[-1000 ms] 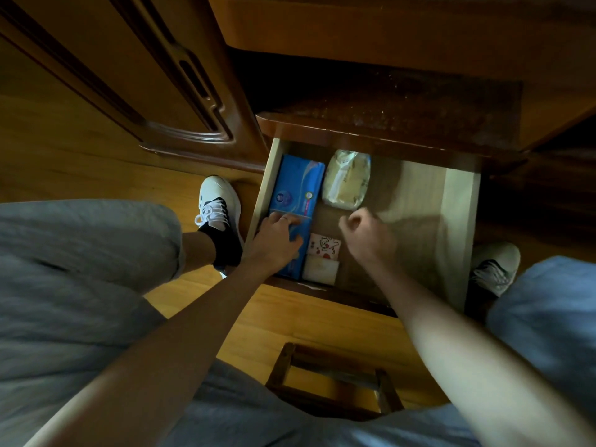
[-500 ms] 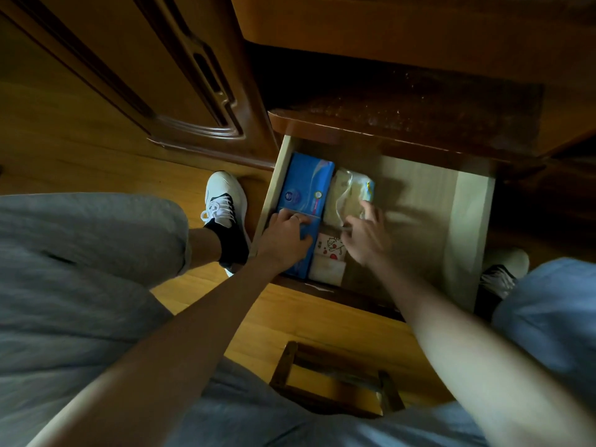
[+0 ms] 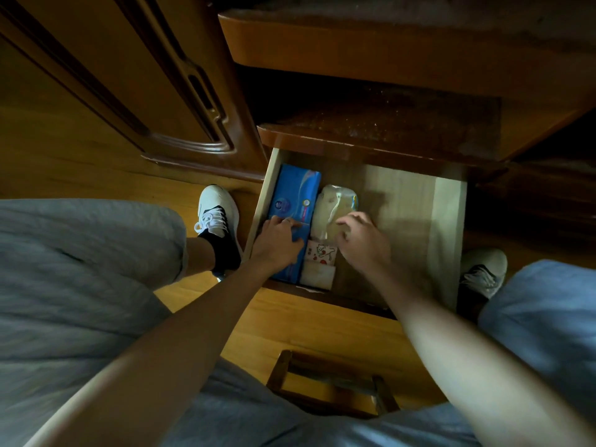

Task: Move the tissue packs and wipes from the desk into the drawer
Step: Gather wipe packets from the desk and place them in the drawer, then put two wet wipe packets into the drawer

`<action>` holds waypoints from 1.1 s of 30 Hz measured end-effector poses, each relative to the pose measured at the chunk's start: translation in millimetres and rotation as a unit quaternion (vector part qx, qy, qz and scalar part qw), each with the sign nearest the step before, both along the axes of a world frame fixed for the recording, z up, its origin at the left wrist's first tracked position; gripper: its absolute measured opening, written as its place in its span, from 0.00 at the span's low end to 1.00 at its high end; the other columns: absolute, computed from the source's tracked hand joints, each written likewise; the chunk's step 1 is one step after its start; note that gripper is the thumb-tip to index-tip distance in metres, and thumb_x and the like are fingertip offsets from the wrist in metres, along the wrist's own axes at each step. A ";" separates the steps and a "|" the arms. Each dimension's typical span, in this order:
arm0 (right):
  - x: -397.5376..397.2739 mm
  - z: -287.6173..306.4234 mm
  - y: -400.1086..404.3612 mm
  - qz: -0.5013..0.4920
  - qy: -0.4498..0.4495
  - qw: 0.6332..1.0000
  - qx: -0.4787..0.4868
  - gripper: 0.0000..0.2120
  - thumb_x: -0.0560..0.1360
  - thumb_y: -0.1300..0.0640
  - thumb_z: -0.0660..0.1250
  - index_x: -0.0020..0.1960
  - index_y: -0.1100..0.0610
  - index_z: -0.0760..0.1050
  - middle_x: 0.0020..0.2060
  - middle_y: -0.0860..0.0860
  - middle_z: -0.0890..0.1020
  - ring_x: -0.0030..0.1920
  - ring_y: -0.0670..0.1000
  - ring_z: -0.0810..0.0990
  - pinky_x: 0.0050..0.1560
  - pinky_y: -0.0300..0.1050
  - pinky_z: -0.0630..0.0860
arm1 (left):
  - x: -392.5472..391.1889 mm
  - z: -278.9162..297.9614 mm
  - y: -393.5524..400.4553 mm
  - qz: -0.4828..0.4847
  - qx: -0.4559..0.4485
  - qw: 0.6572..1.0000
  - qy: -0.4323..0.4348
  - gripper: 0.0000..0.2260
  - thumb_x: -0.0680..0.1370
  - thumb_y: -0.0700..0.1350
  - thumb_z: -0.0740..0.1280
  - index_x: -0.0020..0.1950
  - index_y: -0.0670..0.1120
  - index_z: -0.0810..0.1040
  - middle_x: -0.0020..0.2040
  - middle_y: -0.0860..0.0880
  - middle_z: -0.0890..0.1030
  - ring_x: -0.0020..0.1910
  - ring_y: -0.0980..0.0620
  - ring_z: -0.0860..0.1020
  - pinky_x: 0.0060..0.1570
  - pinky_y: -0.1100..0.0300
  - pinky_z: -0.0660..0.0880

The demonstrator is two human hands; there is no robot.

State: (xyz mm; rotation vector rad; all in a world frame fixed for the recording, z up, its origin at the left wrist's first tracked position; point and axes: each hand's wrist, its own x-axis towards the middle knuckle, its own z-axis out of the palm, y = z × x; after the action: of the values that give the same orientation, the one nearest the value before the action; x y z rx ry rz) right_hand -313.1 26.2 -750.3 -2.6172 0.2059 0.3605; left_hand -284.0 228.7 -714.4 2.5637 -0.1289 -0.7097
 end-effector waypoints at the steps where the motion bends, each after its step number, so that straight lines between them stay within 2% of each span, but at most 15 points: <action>1: 1.1 6.7 -2.3 -0.003 0.002 1.000 0.004 0.14 0.79 0.49 0.64 0.64 0.47 0.77 0.65 0.49 0.76 0.52 0.48 0.78 0.39 0.38 0.69 | 0.6 3.7 -2.7 0.003 -0.007 1.000 -0.004 0.20 0.81 0.50 0.66 0.72 0.49 0.73 0.70 0.45 0.71 0.70 0.45 0.68 0.65 0.50 0.71; 4: 5.6 34.5 -14.6 0.005 0.034 0.999 0.040 0.17 0.79 0.50 0.65 0.67 0.48 0.76 0.64 0.49 0.77 0.58 0.51 0.78 0.48 0.46 0.73 | 4.1 25.9 -12.5 -0.001 -0.021 0.998 -0.052 0.18 0.80 0.50 0.65 0.70 0.50 0.75 0.67 0.47 0.73 0.67 0.46 0.72 0.60 0.52 0.74; 7: 8.3 75.5 -35.7 0.033 0.062 0.995 0.078 0.15 0.81 0.52 0.66 0.67 0.48 0.77 0.61 0.49 0.82 0.58 0.50 0.81 0.57 0.50 0.79 | 14.3 68.7 -23.3 -0.037 -0.025 0.992 -0.116 0.18 0.80 0.50 0.65 0.70 0.52 0.75 0.66 0.47 0.74 0.65 0.46 0.75 0.58 0.52 0.75; 9: 7.3 110.3 -54.1 0.023 0.039 0.995 0.084 0.12 0.81 0.51 0.67 0.64 0.45 0.79 0.58 0.46 0.84 0.56 0.48 0.82 0.56 0.48 0.80 | 23.4 111.2 -28.6 -0.079 -0.014 0.978 -0.191 0.18 0.80 0.50 0.65 0.69 0.52 0.76 0.66 0.48 0.75 0.64 0.46 0.75 0.58 0.51 0.75; 11: 5.9 153.2 -73.5 0.008 -0.014 0.995 0.095 0.08 0.81 0.49 0.67 0.59 0.42 0.80 0.52 0.42 0.84 0.52 0.44 0.83 0.53 0.45 0.81 | 30.9 164.8 -32.8 -0.137 -0.008 0.941 -0.308 0.16 0.79 0.48 0.66 0.67 0.52 0.77 0.64 0.50 0.76 0.62 0.47 0.76 0.56 0.51 0.77; 15: 0.5 261.2 -99.4 0.016 -0.157 0.981 0.108 0.08 0.80 0.49 0.65 0.56 0.38 0.80 0.48 0.33 0.84 0.49 0.37 0.83 0.49 0.44 0.83 | 42.3 288.3 -44.3 -0.209 -0.059 0.816 -0.536 0.13 0.79 0.45 0.66 0.63 0.48 0.81 0.61 0.50 0.79 0.60 0.49 0.77 0.54 0.53 0.78; 17: -1.2 317.6 -106.5 0.024 -0.238 0.966 0.094 0.08 0.79 0.47 0.65 0.55 0.36 0.80 0.49 0.30 0.84 0.48 0.38 0.83 0.47 0.42 0.82 | 52.8 346.9 -55.2 -0.212 -0.080 0.758 -0.611 0.13 0.78 0.45 0.65 0.61 0.47 0.82 0.60 0.50 0.80 0.59 0.49 0.77 0.51 0.54 0.78; 19: 1.7 368.8 -114.7 0.033 -0.310 0.947 0.079 0.09 0.78 0.45 0.63 0.55 0.37 0.80 0.48 0.31 0.84 0.48 0.38 0.84 0.48 0.42 0.82 | 68.5 394.3 -69.1 -0.189 -0.094 0.737 -0.643 0.13 0.77 0.46 0.65 0.59 0.48 0.82 0.58 0.51 0.81 0.58 0.48 0.77 0.47 0.55 0.77; 21: 12.4 410.8 -126.7 0.031 -0.366 0.929 0.056 0.10 0.77 0.45 0.62 0.54 0.39 0.80 0.47 0.32 0.84 0.50 0.37 0.83 0.50 0.43 0.81 | 90.9 428.4 -83.9 -0.152 -0.100 0.754 -0.631 0.15 0.75 0.47 0.66 0.60 0.50 0.82 0.59 0.51 0.80 0.60 0.47 0.77 0.46 0.55 0.77; 24: 42.1 451.9 -149.3 -0.010 -0.406 0.914 0.021 0.10 0.77 0.49 0.65 0.56 0.39 0.80 0.49 0.34 0.83 0.52 0.39 0.82 0.52 0.45 0.80 | 133.7 455.7 -108.0 -0.125 -0.066 0.810 -0.569 0.21 0.75 0.53 0.69 0.67 0.52 0.77 0.65 0.50 0.76 0.65 0.47 0.73 0.56 0.51 0.75; 26: 68.6 465.9 -160.3 -0.037 -0.395 0.918 -0.016 0.13 0.78 0.47 0.67 0.62 0.38 0.76 0.58 0.33 0.78 0.61 0.40 0.77 0.56 0.44 0.77 | 161.4 454.4 -123.4 -0.138 -0.034 0.851 -0.506 0.26 0.75 0.59 0.68 0.72 0.54 0.72 0.71 0.51 0.72 0.69 0.47 0.69 0.64 0.50 0.70; 28: 96.2 470.1 -166.4 -0.048 -0.349 0.935 -0.038 0.21 0.77 0.39 0.66 0.70 0.38 0.71 0.68 0.36 0.73 0.71 0.45 0.69 0.61 0.47 0.72 | 182.2 440.4 -136.5 -0.160 -0.010 0.888 -0.430 0.31 0.76 0.65 0.65 0.76 0.56 0.68 0.76 0.53 0.67 0.74 0.47 0.65 0.69 0.48 0.67; 30: 122.2 465.2 -167.6 -0.060 -0.287 0.952 -0.086 0.26 0.76 0.31 0.62 0.71 0.38 0.71 0.73 0.40 0.71 0.73 0.49 0.67 0.63 0.51 0.70 | 195.2 425.6 -145.0 -0.165 -0.004 0.903 -0.397 0.33 0.75 0.69 0.61 0.77 0.56 0.68 0.78 0.54 0.66 0.75 0.49 0.64 0.69 0.49 0.68; 31: 133.2 460.7 -167.1 -0.068 -0.271 0.951 -0.129 0.26 0.76 0.29 0.59 0.69 0.39 0.73 0.72 0.42 0.73 0.71 0.51 0.70 0.61 0.52 0.72 | 199.7 421.9 -147.2 -0.157 -0.012 0.902 -0.403 0.32 0.75 0.70 0.61 0.75 0.56 0.70 0.76 0.54 0.68 0.74 0.49 0.66 0.67 0.49 0.69; 33: 148.4 456.5 -163.0 -0.103 -0.294 0.933 -0.181 0.22 0.77 0.29 0.59 0.58 0.41 0.80 0.63 0.45 0.78 0.62 0.52 0.76 0.50 0.49 0.73 | 203.5 420.7 -148.5 -0.145 -0.025 0.893 -0.425 0.29 0.74 0.70 0.62 0.70 0.56 0.75 0.71 0.53 0.73 0.70 0.49 0.71 0.62 0.49 0.73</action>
State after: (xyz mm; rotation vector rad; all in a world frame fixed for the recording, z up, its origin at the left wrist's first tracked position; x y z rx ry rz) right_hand -164.8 -136.8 -293.8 -2.8817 0.3609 -0.5857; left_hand -80.5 80.2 -293.6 2.6392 -0.8067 0.3770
